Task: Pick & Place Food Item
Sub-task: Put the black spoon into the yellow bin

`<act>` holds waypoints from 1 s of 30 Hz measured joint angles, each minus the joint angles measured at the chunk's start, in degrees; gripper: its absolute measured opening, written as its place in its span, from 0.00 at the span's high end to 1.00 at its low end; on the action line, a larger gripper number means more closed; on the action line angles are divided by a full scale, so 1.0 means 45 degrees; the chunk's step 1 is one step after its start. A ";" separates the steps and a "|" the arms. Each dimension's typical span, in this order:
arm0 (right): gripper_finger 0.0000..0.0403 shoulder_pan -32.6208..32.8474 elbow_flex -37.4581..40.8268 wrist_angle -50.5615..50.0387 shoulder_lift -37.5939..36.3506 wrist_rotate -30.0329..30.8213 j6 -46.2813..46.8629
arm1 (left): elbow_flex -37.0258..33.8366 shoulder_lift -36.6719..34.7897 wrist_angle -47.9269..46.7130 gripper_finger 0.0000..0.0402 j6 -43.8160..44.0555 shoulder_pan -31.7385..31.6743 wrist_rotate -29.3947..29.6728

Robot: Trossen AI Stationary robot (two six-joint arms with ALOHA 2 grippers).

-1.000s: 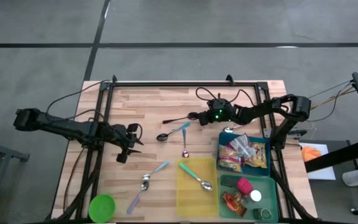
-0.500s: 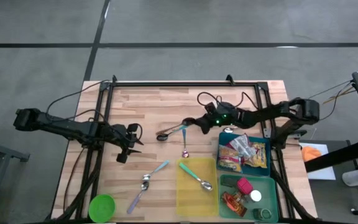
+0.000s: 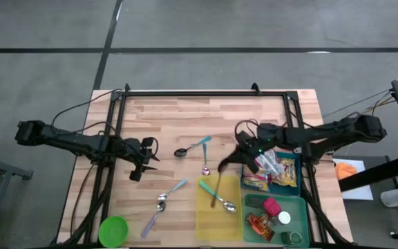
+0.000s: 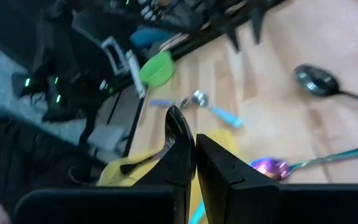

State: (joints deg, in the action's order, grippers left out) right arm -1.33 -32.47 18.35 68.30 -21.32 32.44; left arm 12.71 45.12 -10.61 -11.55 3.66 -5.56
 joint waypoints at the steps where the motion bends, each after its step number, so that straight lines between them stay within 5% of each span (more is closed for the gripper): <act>1: 0.96 0.0240 0.0000 -0.0281 -0.0183 0.0047 -0.0033 | 0.0000 0.0000 0.0000 0.57 0.0000 0.0000 -0.0004; 14: 0.96 0.2766 0.0000 -0.1356 0.0821 0.1441 0.0309 | -0.0003 0.0000 0.0000 0.57 0.0001 0.0000 -0.0005; 30: 0.96 0.2906 -0.0686 -0.1321 0.3764 0.2063 0.2280 | -0.0005 0.0000 0.0000 0.57 0.0032 0.0002 -0.0005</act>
State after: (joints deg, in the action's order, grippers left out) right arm 11.75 -35.55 12.41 85.24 -12.04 42.70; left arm 12.69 45.12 -10.61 -11.41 3.67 -5.58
